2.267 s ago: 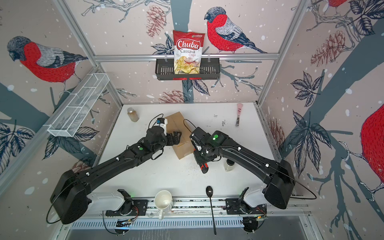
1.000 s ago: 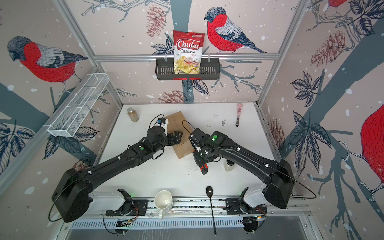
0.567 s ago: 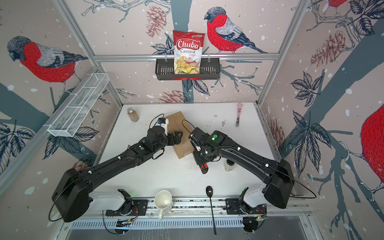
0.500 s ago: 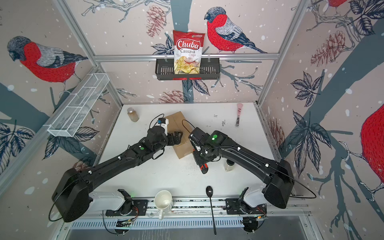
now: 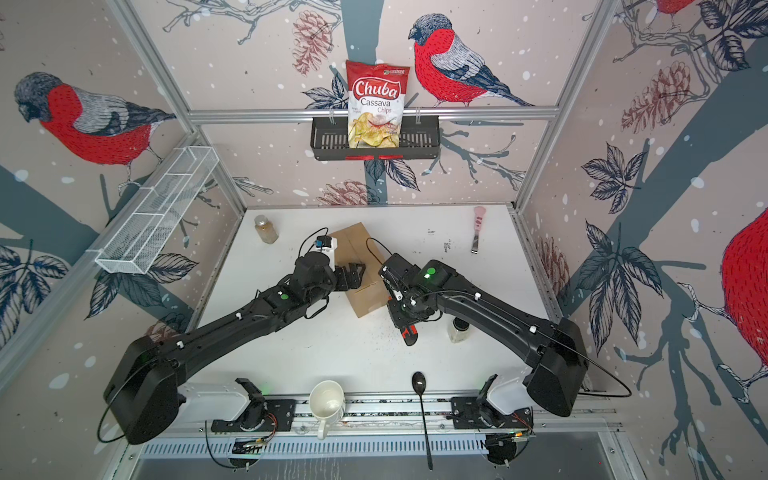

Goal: Unpack the express box

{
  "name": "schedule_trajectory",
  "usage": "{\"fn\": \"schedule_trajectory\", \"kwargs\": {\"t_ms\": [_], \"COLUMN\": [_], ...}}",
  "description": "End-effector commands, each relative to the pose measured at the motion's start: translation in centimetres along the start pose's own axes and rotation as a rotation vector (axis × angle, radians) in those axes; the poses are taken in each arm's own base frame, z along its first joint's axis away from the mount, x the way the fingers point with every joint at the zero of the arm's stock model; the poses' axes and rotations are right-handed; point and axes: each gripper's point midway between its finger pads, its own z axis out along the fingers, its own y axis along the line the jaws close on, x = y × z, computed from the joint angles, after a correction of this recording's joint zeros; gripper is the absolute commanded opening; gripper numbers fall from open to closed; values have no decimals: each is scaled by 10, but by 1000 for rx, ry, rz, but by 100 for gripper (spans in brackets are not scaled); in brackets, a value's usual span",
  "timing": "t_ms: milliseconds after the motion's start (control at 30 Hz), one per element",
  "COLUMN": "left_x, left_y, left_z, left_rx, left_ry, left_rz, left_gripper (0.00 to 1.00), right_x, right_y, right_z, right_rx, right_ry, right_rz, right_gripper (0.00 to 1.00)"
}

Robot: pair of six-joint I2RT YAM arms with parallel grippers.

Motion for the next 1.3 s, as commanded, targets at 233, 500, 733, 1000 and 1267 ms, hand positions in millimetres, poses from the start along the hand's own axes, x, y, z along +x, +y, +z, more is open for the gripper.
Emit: {"fn": "schedule_trajectory", "kwargs": {"t_ms": [233, 500, 733, 1000, 1267], "left_x": [-7, -7, -6, -7, -7], "left_y": [-6, -7, -8, -11, -11], "left_z": [0, 2, 2, 2, 3], "left_rx": [32, 38, 43, 57, 60], "left_ry": [-26, -25, -24, -25, -26], "left_rz": [-10, -11, -13, -19, -23], "left_gripper": [96, 96, 96, 96, 96], "right_x": [-5, -7, -8, -9, -13], "right_y": [3, 3, 3, 1, 0], "right_z": [1, -4, -3, 0, 0], "right_rx": [-7, 0, 6, 28, 51], "right_ry": [-8, -15, -12, 4, 19], "right_rz": [-11, -12, -15, -28, -44], "right_gripper": [6, 5, 5, 5, 5]}}
